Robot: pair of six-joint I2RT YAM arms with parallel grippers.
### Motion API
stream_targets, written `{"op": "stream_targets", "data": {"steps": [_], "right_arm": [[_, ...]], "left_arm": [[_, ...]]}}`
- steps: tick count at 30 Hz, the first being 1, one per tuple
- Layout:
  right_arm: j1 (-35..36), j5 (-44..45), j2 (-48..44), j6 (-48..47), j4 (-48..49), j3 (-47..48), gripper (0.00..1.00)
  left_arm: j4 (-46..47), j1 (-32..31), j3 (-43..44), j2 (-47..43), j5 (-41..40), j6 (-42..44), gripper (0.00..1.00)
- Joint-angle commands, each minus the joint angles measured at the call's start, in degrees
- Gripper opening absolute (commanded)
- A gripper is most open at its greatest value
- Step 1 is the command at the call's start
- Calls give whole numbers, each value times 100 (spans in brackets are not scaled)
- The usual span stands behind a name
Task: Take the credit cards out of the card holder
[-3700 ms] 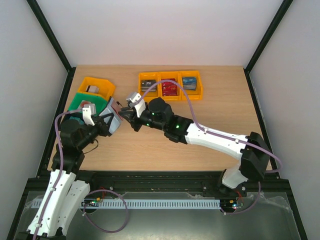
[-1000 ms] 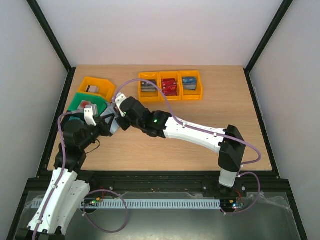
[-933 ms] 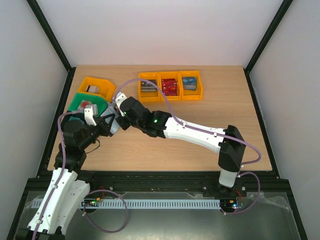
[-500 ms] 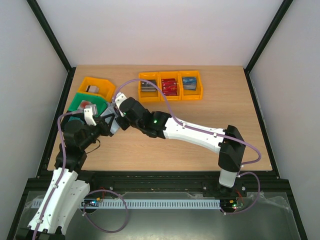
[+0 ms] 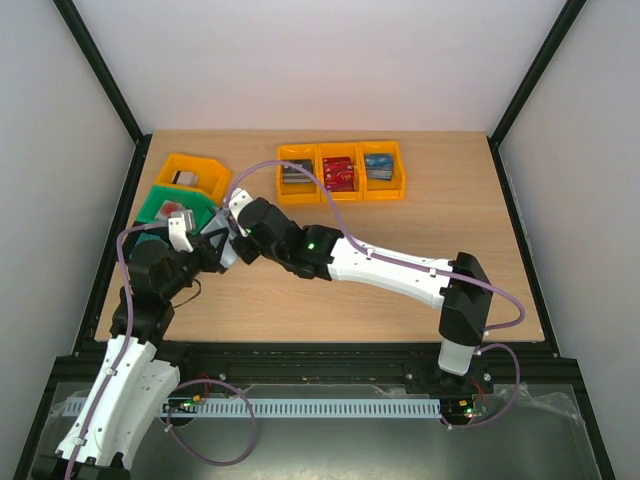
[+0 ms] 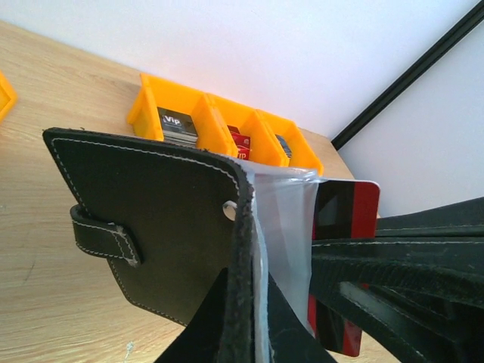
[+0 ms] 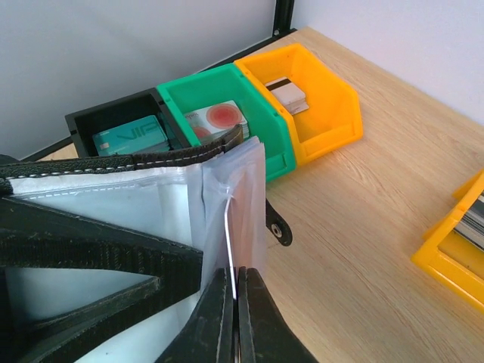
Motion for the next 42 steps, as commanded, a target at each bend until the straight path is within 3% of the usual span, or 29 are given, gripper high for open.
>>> {"op": "stream_targets", "data": {"steps": [1,10,15,22,25,42], "right_arm": [[81,220,-535,32,83,51,2],[78,-528,-490,-328,370,-302,2],[69,-103,-433,-460,637,-520,7],[69,206,-307,-505,832,-619,3],[75,406,-306,-514,817,-582,7],[78,498,-445,-453,812,-533,8]], "left_arm": [[-266,51,-97,31,-427,70,2],[-39,78,-111,-6,61,-54,2],[197,86,-83,-19,451,-244,2],[284,95,-54,-20,596,-329,2],[273,95,-68,-11,572,-329,2],[233,95,-99,-2,484,-281,2]]}}
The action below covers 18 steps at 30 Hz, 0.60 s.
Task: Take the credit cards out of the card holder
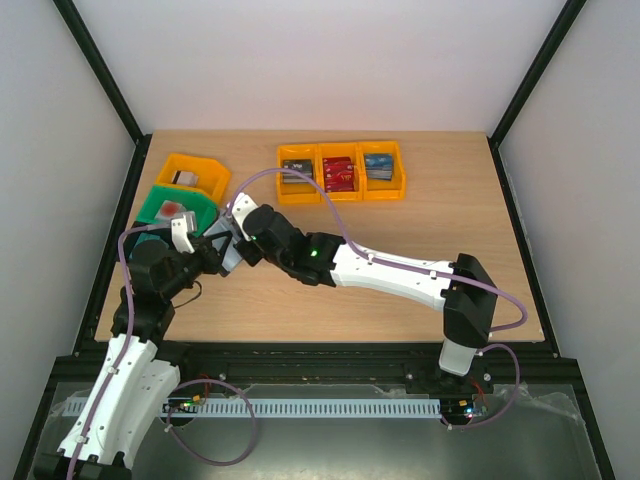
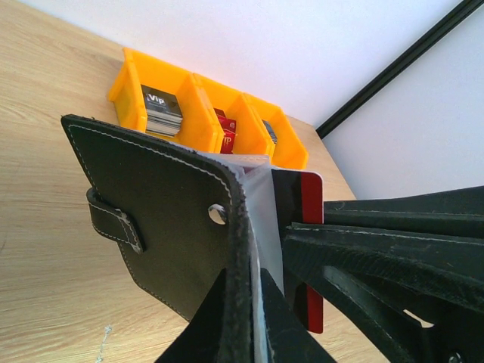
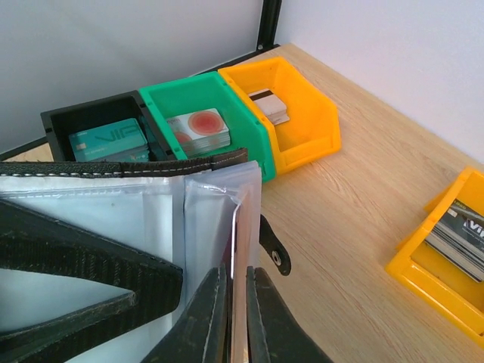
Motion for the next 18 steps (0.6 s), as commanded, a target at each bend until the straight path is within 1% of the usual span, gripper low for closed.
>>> {"op": "stream_targets", "data": {"steps": [1,3,5,7,8,11,15,18], "right_arm": [[48,174,-270,33,162,56,8],[49,176,-256,24,163,66,7],[48,138,-221,5,128,87,2],[48,107,-189,-5,82,97,2],[48,91,-177,8,66,107,2],[48,3,-136,13,0,170,8],[48,-167,3,9,-131,307,10],[48,-43,166,7,-244,406,10]], "left_arm": [[181,30,-23,-14,18,-9,2],[182,30,-35,-8,8,-1,2],[172,30,-34,-15,-2,0,2],[176,32,-33,-21,-1,1,2],[177,30,-20,-23,21,6,2],[174,30,-18,-27,24,21,2],[189,31,-17,-36,32,14,2],[181,30,-1,-37,42,15,2]]}}
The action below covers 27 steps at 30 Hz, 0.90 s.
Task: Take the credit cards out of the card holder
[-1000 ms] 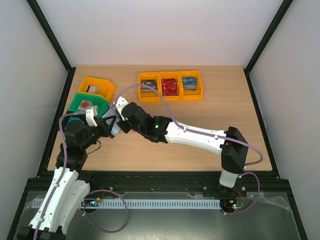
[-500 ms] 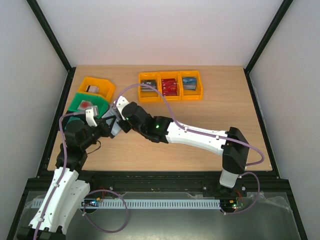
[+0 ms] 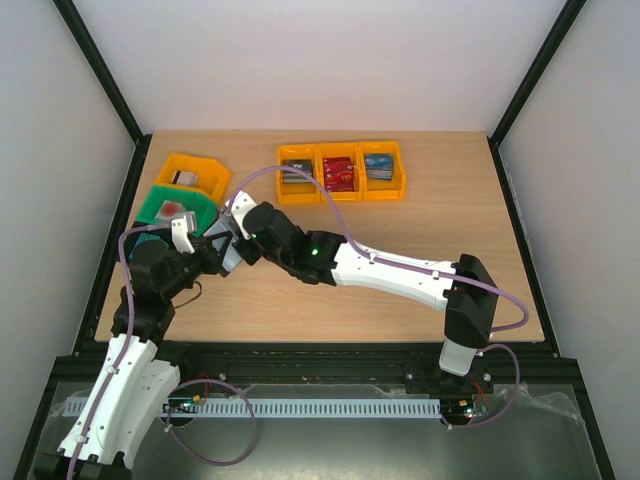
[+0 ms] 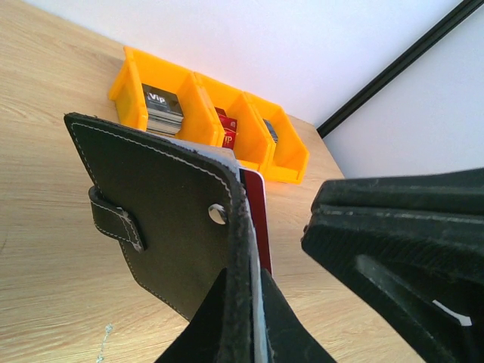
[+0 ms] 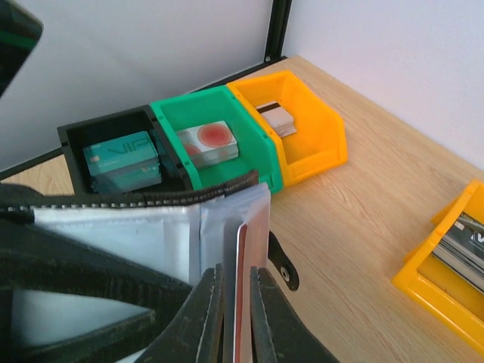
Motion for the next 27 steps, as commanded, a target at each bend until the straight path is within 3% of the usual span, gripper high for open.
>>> {"op": "stream_targets", "data": {"steps": [1,16,21,27], "right_arm": [[48,105,225,4,-203,276,10],[39,421,580,28,-391,521,16],[43,489,761,38,-474,730,14],[39,663,789,80,-512,784,2]], "left_arm": [[181,27,5,-29,45,11,2],[337,27,32,-85,306,247,2],[352,27,38,-90,343,279,2],[331,27,38,-92,302,277,2]]}}
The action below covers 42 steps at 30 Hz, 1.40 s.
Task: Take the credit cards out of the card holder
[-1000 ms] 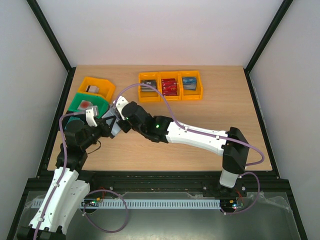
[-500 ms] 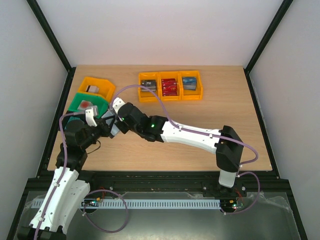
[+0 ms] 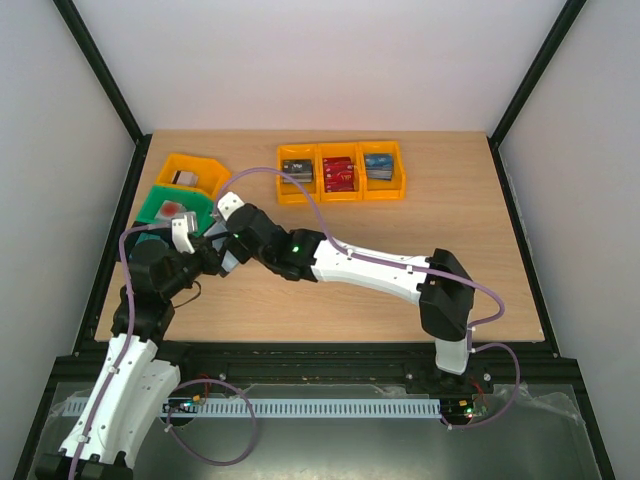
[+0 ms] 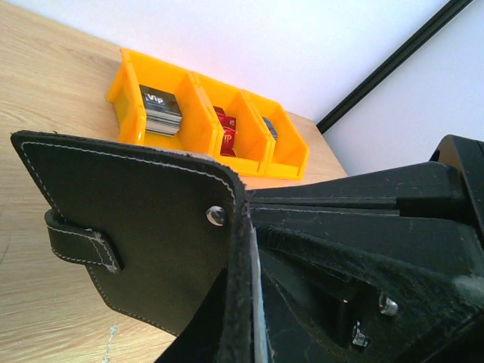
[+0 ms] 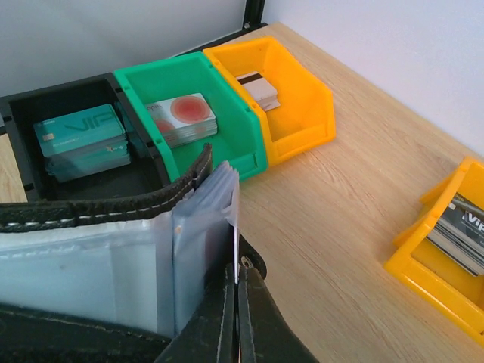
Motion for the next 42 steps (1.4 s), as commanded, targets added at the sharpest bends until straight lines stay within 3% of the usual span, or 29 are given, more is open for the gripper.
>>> {"op": "stream_targets", "data": {"steps": [1,15,25,34,42], "right_arm": [[39,249,49,61,-196,173,2],[48,-562,-440,308,-246,168,2],[48,-476,-579,391,-238,-49,2],[-25,120,-1114,702,339,-703,2],[-171,-1043,-1148,838,199,-507,2]], "left_arm": [[316,8,38,-80,151,83,2],[-10,10,-279,99,-266,-180,2],[-20,16,-221,95,-393,-218,2],[96,146,-367,129,-269,-961,2],[178,209,-429,179,-171,-1161,2]]}}
